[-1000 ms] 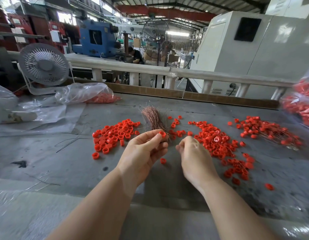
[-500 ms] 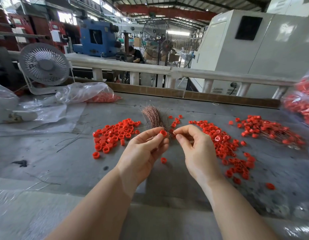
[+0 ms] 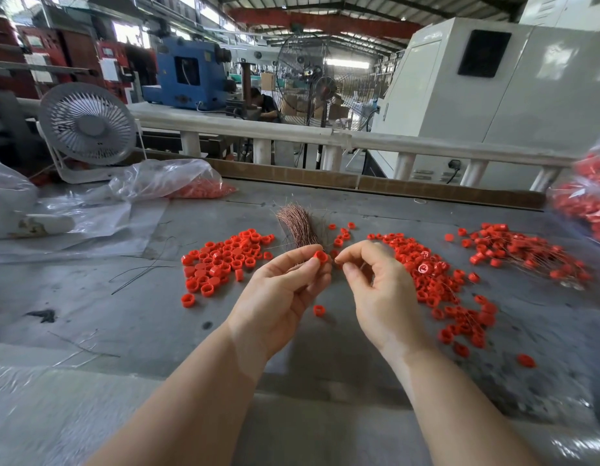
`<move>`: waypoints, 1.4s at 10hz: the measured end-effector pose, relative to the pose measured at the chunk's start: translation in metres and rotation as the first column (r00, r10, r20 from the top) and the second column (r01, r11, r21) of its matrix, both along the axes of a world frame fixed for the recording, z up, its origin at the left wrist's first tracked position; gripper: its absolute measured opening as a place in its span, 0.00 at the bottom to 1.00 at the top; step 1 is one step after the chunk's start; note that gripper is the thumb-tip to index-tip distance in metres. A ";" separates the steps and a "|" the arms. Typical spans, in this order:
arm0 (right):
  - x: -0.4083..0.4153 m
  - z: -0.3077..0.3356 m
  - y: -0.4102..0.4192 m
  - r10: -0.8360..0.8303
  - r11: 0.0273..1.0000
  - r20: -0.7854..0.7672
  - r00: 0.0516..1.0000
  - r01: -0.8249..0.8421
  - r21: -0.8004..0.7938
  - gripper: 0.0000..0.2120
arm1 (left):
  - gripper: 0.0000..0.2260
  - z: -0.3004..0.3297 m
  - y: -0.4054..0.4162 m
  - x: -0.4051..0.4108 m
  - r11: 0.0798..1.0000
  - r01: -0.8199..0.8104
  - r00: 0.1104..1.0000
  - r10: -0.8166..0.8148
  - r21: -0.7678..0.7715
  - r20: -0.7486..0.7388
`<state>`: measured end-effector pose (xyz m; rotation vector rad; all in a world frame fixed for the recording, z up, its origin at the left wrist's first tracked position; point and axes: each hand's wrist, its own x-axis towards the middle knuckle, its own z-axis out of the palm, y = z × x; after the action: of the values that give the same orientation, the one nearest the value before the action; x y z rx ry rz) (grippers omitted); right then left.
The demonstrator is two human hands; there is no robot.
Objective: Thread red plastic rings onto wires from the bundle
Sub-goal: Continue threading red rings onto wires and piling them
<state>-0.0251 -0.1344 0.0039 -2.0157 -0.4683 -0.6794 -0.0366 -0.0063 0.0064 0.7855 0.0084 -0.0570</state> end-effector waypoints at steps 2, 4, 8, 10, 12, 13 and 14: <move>-0.001 -0.001 0.000 -0.024 0.999 0.064 0.998 0.027 -0.042 0.07 | 0.07 0.001 0.000 0.000 1.000 0.001 1.000 -0.001 0.011 -0.021; -0.001 0.001 0.000 -0.032 0.998 0.091 0.995 0.037 -0.052 0.07 | 0.08 0.001 0.000 -0.001 1.000 0.007 1.000 -0.006 0.017 -0.022; -0.002 0.001 -0.001 -0.039 0.999 0.143 0.989 0.042 -0.021 0.06 | 0.14 0.003 0.001 -0.001 0.999 0.035 0.998 -0.035 -0.003 -0.054; -0.001 0.001 -0.001 -0.055 0.998 0.157 0.986 0.056 -0.003 0.06 | 0.11 0.003 0.001 -0.001 0.999 0.034 0.998 -0.035 -0.012 -0.059; 0.000 0.000 -0.002 -0.058 0.998 0.171 0.984 0.059 0.000 0.06 | 0.11 0.004 0.001 -0.002 0.999 0.038 0.997 -0.040 -0.022 -0.061; -0.001 0.000 -0.002 -0.060 0.998 0.170 0.984 0.062 -0.003 0.06 | 0.11 0.004 0.001 -0.003 0.999 0.036 0.997 -0.037 -0.023 -0.064; -0.001 0.000 -0.002 -0.063 0.998 0.172 0.983 0.065 -0.007 0.06 | 0.11 0.004 0.001 -0.003 0.999 0.032 0.997 -0.033 -0.029 -0.067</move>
<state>-0.0261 -0.1365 0.0043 -2.0001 -0.5113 -0.8969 -0.0396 -0.0057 0.0107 0.7555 0.0591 -0.1144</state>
